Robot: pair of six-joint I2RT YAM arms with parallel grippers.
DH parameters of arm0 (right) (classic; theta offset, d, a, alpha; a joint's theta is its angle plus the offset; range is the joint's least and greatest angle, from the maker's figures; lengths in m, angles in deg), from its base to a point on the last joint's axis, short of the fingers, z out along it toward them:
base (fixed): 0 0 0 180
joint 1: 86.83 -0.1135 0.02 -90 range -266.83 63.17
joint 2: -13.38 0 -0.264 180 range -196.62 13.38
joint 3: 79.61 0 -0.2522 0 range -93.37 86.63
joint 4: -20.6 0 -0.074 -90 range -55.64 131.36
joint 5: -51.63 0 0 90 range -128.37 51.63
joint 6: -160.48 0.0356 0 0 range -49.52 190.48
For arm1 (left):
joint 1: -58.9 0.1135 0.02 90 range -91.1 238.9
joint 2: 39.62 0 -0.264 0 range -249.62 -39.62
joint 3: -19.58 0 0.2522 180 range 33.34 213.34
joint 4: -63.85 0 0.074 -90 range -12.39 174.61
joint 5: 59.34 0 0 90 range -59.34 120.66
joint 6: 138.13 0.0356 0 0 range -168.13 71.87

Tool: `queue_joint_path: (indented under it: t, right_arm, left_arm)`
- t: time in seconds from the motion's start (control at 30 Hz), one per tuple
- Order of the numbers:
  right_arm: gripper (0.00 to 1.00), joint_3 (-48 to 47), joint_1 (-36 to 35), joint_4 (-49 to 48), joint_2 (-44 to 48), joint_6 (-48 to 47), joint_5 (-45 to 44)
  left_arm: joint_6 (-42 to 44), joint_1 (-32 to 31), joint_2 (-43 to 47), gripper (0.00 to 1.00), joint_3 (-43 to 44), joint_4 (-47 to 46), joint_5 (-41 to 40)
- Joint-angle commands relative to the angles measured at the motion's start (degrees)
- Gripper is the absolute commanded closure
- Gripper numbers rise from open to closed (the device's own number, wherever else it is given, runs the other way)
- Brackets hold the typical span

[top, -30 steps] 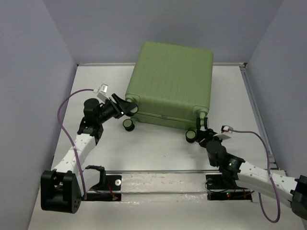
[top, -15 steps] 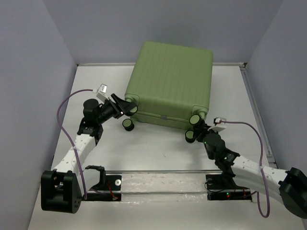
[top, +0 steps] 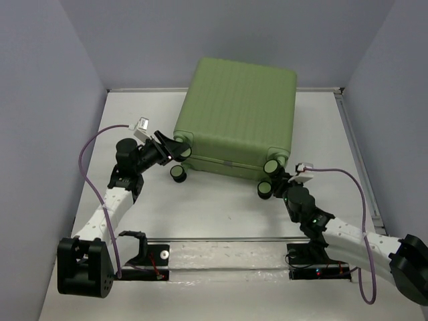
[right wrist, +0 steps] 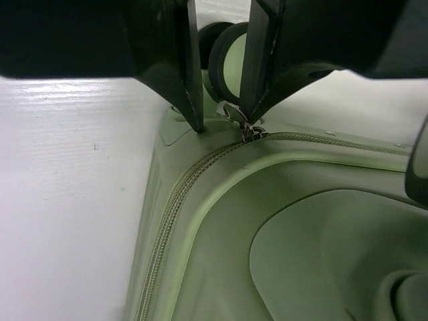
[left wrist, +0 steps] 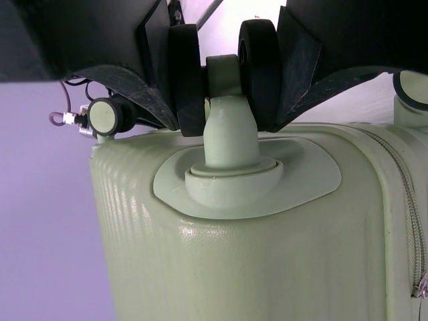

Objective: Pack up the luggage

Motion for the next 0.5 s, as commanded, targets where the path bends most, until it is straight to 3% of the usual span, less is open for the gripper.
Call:
queue_joint_path:
  t: [0.0,0.27,0.47]
  right_arm:
    - [0.70,-3.8,-0.1,-13.2,-2.7,-3.1,1.8]
    - [0.93,-1.4,-0.1,-22.3,-4.0,-5.4,2.0]
    - [0.93,0.0,-0.1,-27.8,-5.7,-5.5,6.1]
  left_arm:
    - [0.9,-0.6,2.9,0.94,0.8,-10.2,3.9]
    - [0.8,-2.0,2.9,0.94,0.4,-10.2,3.2]
    - [0.4,-3.9,3.0,0.94,0.6,-10.5,1.3]
